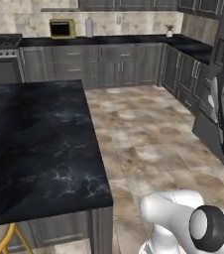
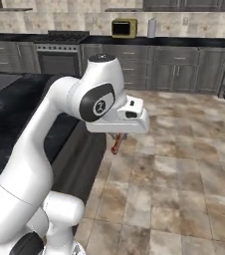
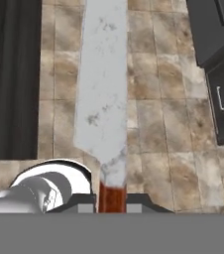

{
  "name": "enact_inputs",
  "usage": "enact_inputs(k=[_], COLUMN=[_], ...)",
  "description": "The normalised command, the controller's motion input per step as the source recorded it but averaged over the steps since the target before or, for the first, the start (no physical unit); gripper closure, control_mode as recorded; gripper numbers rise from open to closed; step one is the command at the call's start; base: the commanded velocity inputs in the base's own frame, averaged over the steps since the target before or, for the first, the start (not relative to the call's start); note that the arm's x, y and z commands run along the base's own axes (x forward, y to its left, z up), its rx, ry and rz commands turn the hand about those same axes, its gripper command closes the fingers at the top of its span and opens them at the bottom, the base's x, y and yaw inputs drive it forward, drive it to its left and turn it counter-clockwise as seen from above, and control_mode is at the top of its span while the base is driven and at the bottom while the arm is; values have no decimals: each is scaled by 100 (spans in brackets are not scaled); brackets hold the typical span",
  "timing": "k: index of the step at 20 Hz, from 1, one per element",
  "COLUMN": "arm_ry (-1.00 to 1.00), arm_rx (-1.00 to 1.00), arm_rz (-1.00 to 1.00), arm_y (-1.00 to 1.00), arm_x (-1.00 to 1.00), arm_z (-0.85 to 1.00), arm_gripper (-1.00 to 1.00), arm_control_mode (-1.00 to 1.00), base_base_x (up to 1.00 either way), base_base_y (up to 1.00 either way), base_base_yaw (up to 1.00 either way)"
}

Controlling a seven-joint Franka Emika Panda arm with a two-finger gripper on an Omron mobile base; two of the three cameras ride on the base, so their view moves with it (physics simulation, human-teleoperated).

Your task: Pick up the metallic utensils from the counter and place them in the open drawer. Make sure not to pick up any wooden utensils.

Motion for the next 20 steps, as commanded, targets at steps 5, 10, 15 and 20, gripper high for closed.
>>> enact_inputs(k=[5, 10, 15, 20], arm_ry=[0, 0, 0, 0], arm_rx=[0, 0, 0, 0], arm_rz=[0, 0, 0, 0], arm_y=[0, 0, 0, 0], arm_x=[0, 0, 0, 0], arm_z=[0, 0, 0, 0], arm_gripper=[100, 100, 100, 100], arm_control_mode=[100, 100, 100, 100], base_base_x=[100, 99, 82, 41], base_base_y=[-82, -95, -100, -100], base_base_yaw=[41, 36, 11, -2])
